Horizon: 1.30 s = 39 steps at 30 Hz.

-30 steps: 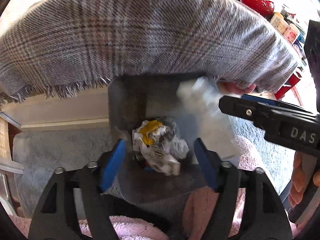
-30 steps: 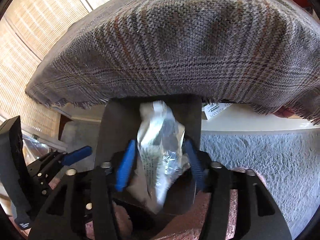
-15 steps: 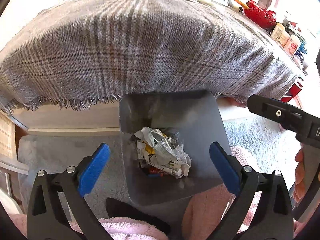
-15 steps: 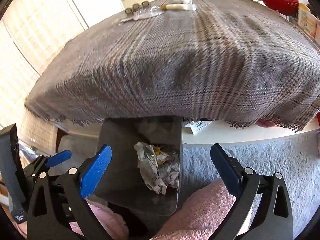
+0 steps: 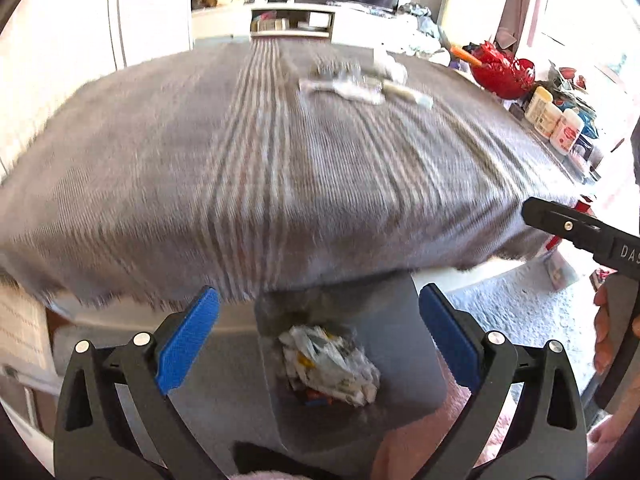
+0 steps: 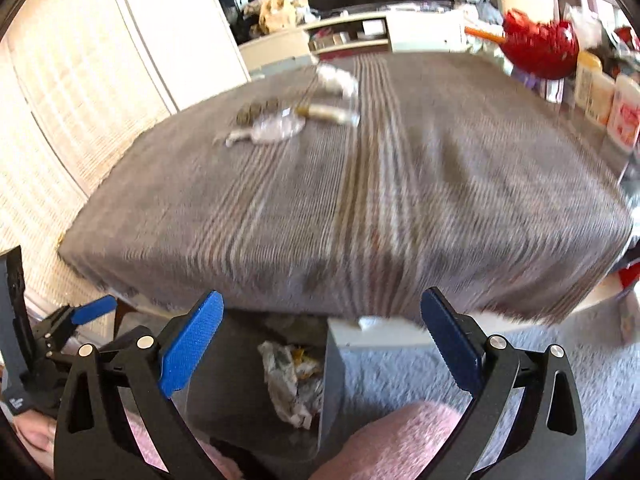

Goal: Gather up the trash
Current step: 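Grasp the metal cylinders with the left tool while the right tool grasps the cream tube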

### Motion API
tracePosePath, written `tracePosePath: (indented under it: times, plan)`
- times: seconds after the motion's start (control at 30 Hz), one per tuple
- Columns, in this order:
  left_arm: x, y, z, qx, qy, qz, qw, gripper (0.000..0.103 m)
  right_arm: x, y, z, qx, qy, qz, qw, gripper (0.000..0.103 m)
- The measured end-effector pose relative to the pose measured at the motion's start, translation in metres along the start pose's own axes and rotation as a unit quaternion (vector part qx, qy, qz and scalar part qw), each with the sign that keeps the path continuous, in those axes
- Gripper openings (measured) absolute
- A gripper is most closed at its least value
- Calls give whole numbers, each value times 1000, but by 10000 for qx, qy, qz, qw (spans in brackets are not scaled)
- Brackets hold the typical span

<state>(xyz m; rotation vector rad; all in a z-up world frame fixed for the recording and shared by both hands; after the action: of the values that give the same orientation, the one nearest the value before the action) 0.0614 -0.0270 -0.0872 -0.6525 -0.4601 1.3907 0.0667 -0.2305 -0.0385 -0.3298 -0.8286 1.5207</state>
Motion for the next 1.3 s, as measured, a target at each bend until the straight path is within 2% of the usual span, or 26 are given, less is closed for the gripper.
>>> tracePosePath:
  times: [0.13,0.4,0.7,0.73,0.8,0.83,0.9,0.97,1.1,1.3]
  plan:
    - [9,-25,-5,-70,-62,12,10000,95,-3,-21,-5,-117,143,168,9997,100]
    - [20,-72,-27,-57,-66,17,10000,95,-6,-56,-35,-87,145,344,9993,100]
    - [25,-130,-51,-372,-215,-91,9990,95,-3,-93,-75,-32,211,588,9980,98]
    - [26,-135,-53,-403,-222,-108,9989,95,-4,-95,-78,-24,222,613,9979,96]
    - [26,-148,-59,-454,-226,-137,9986,95,-5,-102,-90,66,211,676,9975,83]
    - [25,-152,-62,-456,-220,-138,9986,95,-6,-106,-95,111,179,677,9975,80]
    - [26,-162,-70,-448,-180,-121,9988,94,-7,-112,-105,184,132,643,9977,65]
    - [25,-169,-78,-437,-154,-126,9988,91,-7,-117,-113,233,148,661,9974,57]
    - [21,-182,-97,-353,-40,-206,9992,85,-5,-127,-126,282,201,781,9963,52]
    - [9,-195,-125,-249,-21,-465,9986,84,-6,-132,-143,355,260,843,9955,51]
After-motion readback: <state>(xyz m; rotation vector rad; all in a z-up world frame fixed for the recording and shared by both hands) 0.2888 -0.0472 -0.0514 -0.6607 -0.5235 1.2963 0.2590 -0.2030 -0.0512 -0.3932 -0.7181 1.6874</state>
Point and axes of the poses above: each gripper's, at about its wrist camera, not at the fingertips, and z roughly against the way its jaws point, x to its left, y to its underside, the point moved 3 cm from there along -z, roughly the way its jaws point, and after that the axes turned 3 degrees about -x, right-handed, at the moved point
